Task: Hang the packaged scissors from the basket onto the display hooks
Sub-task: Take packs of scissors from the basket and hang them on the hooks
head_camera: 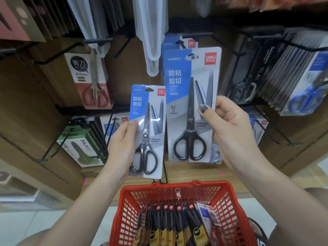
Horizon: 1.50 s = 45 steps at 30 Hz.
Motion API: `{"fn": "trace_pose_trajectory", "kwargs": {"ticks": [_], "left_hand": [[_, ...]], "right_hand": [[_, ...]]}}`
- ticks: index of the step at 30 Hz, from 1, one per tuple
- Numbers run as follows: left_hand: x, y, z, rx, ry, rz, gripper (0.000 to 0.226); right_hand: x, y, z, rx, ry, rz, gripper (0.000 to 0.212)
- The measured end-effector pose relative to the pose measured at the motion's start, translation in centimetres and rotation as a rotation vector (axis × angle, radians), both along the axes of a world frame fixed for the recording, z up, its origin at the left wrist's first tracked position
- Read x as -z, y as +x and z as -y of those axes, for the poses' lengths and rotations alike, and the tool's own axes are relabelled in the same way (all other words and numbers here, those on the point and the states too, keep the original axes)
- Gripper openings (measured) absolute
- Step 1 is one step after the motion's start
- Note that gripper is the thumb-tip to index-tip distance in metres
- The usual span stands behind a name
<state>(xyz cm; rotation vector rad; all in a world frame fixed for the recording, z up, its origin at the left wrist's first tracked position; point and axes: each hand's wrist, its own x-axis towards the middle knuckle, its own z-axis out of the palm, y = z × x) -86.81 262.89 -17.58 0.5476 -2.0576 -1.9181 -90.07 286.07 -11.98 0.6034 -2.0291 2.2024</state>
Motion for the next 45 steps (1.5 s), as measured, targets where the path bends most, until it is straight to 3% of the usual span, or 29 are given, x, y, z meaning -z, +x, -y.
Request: {"fn": "trace_pose_trajectory", "kwargs": {"ticks": [10,15,19,22,24,26,28,30,32,34,38,43,45], "left_hand": [[0.3,0.0,0.0,0.013,0.004,-0.064,0.054],[0.4,-0.2,0.1,-0.016,-0.008,-0.07,0.036],[0.1,-0.1,-0.2,-0.039,-0.036,-0.061,0.041],[-0.4,0.5,-0.7,-0.009,-0.037,-0.081,0.047],[-0.8,1.1,-1.0,0.023,-0.045,-0.098,0.055],[-1.1,1.6,-1.3,0.04,-0.057,-0.109,0.048],[-1.4,1.9,-1.7,0.045,-0.056,-0.122,0.039],[-1.7,2.0,-2.2,0.042,-0.054,-0.147,0.035],[-2.2,2.0,-3.0,0.047,-0.097,-0.163,0.032],[-3.0,2.0,-3.8,0.075,-0.169,-0.173,0.028],[-5.6,2.5,-3.8,0.132,-0.531,-0.249,0.012],[-10.9,2.6,-2.2,0.029,-1.467,-0.621,0.034],[-13.0,2.1,-2.1,0.025,-1.784,-0.687,0.036]], "right_hand": [[-1.7,-5.8,2.5,0.183,0.107,0.141,0.007],[-2.4,-10.4,3.9,0.333,0.301,0.186,0.02],[-2.7,-11.6,4.5,0.351,0.446,0.247,0.018],[-2.8,-10.6,4.2,0.33,0.545,0.291,0.041],[-2.6,-8.6,3.6,0.333,0.554,0.228,0.045],[-2.2,-6.2,3.0,0.281,0.496,0.181,0.026],[-1.6,-3.7,2.9,0.076,0.386,0.272,0.014],[-0.8,-1.5,2.9,-0.139,0.329,0.365,0.012],[0.1,-0.1,3.0,-0.203,0.347,0.326,0.014],[0.6,0.7,3.0,-0.207,0.219,0.295,0.015],[0.5,0.6,1.6,-0.189,0.07,0.259,0.028],[0.5,-0.1,-1.2,-0.154,0.087,0.173,0.031],[0.3,-0.4,-1.8,-0.157,0.086,0.148,0.033]]}}
